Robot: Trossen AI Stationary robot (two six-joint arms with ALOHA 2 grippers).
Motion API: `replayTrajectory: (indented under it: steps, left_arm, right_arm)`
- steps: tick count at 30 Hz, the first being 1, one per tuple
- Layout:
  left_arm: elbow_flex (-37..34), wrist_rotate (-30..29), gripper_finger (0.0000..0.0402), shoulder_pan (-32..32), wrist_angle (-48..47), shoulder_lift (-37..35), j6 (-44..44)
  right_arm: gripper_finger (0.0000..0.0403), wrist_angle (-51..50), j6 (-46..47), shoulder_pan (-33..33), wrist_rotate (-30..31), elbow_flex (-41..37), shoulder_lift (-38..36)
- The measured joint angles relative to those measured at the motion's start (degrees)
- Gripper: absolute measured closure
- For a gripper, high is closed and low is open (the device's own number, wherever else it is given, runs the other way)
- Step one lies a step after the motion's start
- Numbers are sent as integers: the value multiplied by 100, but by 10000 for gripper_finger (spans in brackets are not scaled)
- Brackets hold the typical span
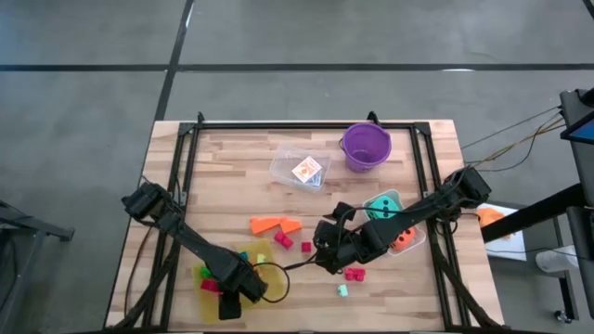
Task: Pick & Place Toys
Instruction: Put the yellow game piece into the yellow bin, then put the orange game piece into the yellow bin
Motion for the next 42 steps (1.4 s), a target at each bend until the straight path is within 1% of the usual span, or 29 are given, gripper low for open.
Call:
replayTrajectory:
  steps: [11, 13, 18, 24, 31, 35, 42]
  left_arm:
    - [0, -3, 287, -4, -2, 27, 73]
    - [0, -5, 270, -4, -2, 27, 29]
    - [0, -39, 206, 0, -4, 27, 16]
    - [0, -1, 161, 4, -7, 16, -45]
    - [4, 316, 123, 60, -7, 14, -67]
    - [4, 386, 107, 103, -31, 14, -22]
    - [54, 414, 100, 140, -104, -20, 275]
  right_arm:
    - [42, 2, 0, 0, 0, 0, 0]
    - [42, 2, 0, 0, 0, 0, 1]
    - [42, 2, 0, 0, 0, 0, 2]
    - [42, 6, 0, 0, 0, 0, 1]
    - [42, 7, 0, 0, -2, 0, 2]
    - [42, 9, 0, -1, -2, 0, 2]
    - [42, 7, 0, -2, -2, 0, 0]
